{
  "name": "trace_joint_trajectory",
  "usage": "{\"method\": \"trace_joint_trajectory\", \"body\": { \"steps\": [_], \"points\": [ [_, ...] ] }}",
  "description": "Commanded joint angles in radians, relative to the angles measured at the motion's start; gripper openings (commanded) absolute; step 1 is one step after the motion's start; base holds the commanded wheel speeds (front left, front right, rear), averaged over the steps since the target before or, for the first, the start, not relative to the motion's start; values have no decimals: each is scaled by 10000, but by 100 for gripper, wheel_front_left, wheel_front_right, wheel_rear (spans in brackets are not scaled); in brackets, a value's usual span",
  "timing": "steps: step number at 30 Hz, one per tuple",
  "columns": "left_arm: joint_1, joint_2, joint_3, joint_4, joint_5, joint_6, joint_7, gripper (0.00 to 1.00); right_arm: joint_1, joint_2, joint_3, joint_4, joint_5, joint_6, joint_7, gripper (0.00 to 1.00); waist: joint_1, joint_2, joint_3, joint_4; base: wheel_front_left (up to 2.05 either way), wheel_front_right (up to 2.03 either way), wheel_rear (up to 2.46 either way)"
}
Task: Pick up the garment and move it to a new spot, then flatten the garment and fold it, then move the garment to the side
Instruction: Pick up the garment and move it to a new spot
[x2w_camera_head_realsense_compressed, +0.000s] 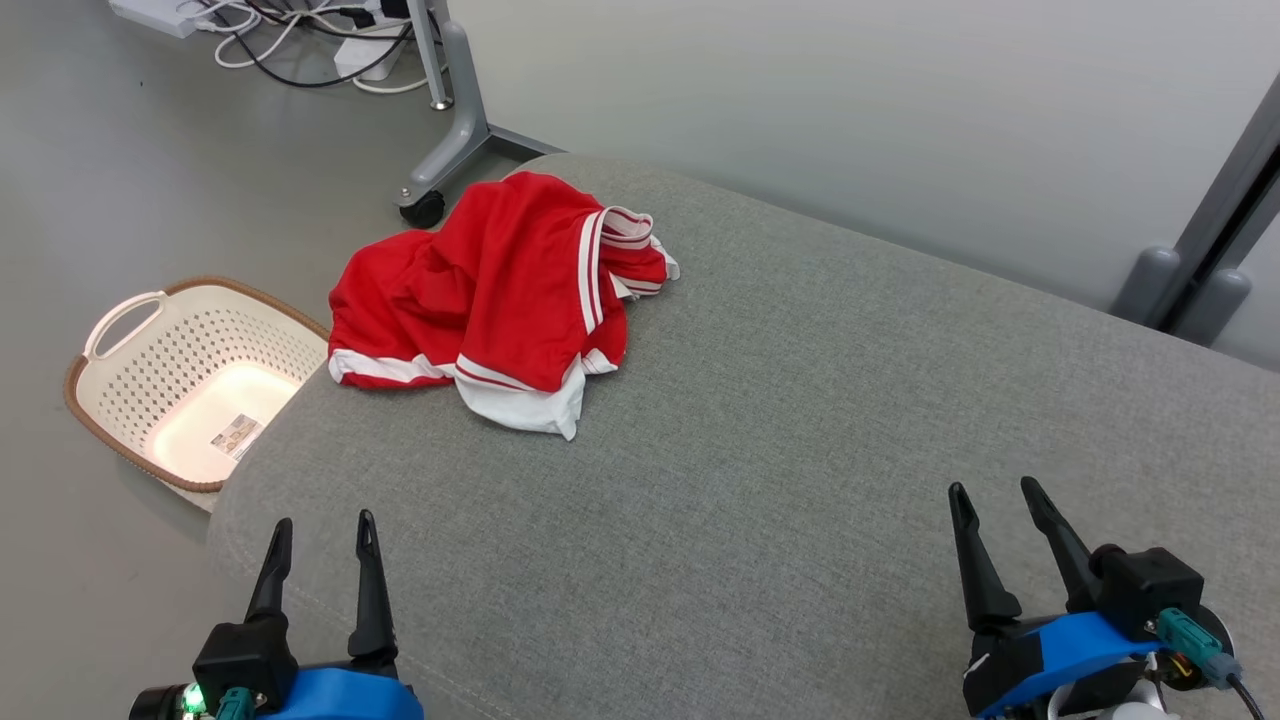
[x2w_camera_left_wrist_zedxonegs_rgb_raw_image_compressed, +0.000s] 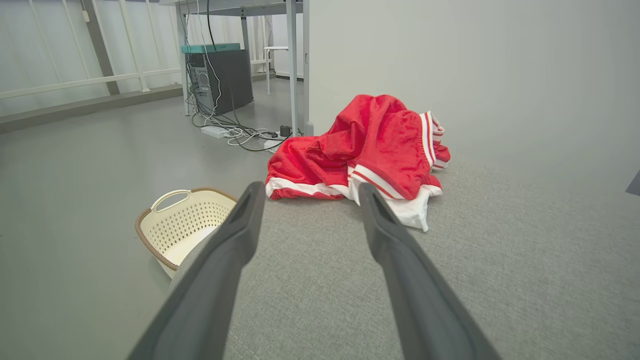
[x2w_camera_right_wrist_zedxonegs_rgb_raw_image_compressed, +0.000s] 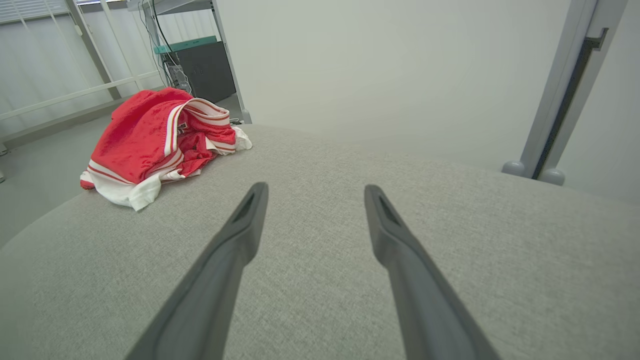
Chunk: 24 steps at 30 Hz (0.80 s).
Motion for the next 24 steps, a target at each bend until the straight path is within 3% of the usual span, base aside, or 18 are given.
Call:
{"method": "trace_joint_trajectory", "body": {
  "steps": [1, 8, 14, 18, 24],
  "points": [
    [172, -10, 101, -148, -40, 79, -56, 100, -157, -55, 54, -19, -99, 3, 66, 100, -1, 0, 185, 140, 0, 0, 0],
    [265, -57, 142, -331, -47, 153, -84, 100, -306, -51, 87, 93, -159, 4, 95, 100, -1, 0, 267, 158, 0, 0, 0],
    [-349, 2, 164, -612, -318, -157, 40, 100, -217, -52, -43, 90, -90, 3, 30, 100, -1, 0, 292, 135, 0, 0, 0],
    [-1394, 277, 341, -1257, -871, -614, 971, 100, -56, -51, -238, -50, -124, 4, 5, 100, -1, 0, 380, 123, 0, 0, 0],
    [-3813, 1305, 778, -1369, -1573, -1145, 3288, 100, -12, -60, -403, -442, -265, 3, 168, 100, -1, 0, 874, -274, 0, 0, 0]
  ]
}}
